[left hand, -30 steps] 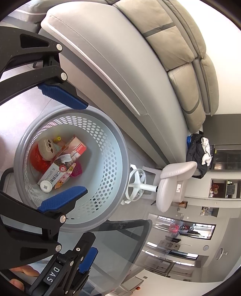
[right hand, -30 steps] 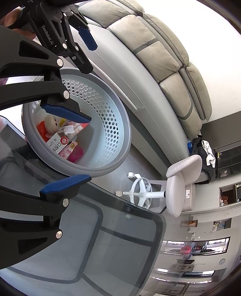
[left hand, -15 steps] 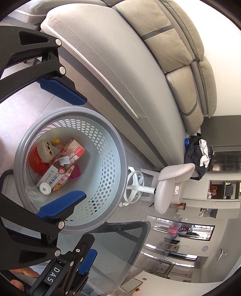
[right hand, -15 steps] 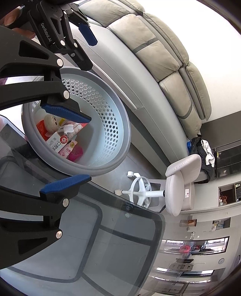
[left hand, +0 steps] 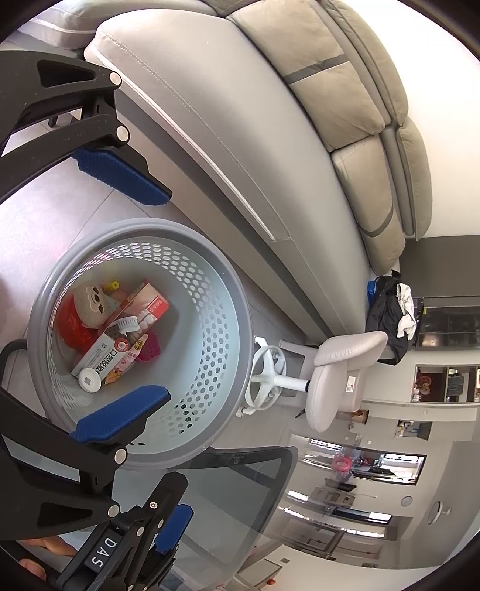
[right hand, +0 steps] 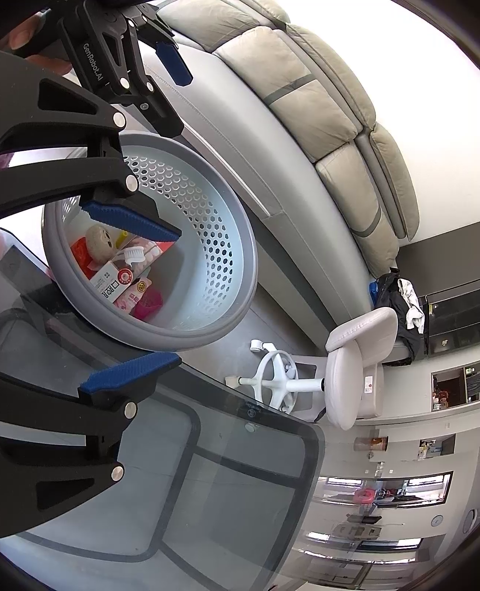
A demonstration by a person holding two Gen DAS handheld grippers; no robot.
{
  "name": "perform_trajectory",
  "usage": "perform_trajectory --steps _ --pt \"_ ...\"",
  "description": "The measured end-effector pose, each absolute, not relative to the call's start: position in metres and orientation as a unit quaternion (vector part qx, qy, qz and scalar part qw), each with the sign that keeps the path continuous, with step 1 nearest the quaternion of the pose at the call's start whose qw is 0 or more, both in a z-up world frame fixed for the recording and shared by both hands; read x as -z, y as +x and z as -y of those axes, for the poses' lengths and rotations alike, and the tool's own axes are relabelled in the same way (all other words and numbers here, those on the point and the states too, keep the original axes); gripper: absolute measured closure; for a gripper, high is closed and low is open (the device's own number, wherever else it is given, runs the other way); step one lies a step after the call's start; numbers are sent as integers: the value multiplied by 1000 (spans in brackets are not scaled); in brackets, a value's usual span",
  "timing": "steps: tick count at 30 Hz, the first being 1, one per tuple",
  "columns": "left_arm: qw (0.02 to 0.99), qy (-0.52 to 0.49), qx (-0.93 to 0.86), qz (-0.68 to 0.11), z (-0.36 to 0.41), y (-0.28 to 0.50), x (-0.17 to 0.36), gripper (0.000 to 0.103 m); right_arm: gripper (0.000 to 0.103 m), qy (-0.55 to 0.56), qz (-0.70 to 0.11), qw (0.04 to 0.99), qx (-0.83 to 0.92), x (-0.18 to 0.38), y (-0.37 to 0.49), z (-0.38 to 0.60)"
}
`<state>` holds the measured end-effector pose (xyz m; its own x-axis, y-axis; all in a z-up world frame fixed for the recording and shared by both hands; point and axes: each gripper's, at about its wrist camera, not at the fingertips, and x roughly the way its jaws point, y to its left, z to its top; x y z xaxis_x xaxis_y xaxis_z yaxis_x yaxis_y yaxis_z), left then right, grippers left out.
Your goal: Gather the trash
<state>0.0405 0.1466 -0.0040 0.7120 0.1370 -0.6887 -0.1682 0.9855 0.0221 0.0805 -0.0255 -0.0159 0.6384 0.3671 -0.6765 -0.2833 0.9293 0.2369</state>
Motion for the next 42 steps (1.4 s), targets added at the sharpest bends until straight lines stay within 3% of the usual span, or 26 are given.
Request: perform_trajectory --steps 11,42 --pt "926 -19 -87 -366 -147 40 3 7 30 45 -378 908 -174 15 78 24" --pt "931 -12 -98 -351 -146 35 -4 7 30 34 -375 909 -177 16 78 22"
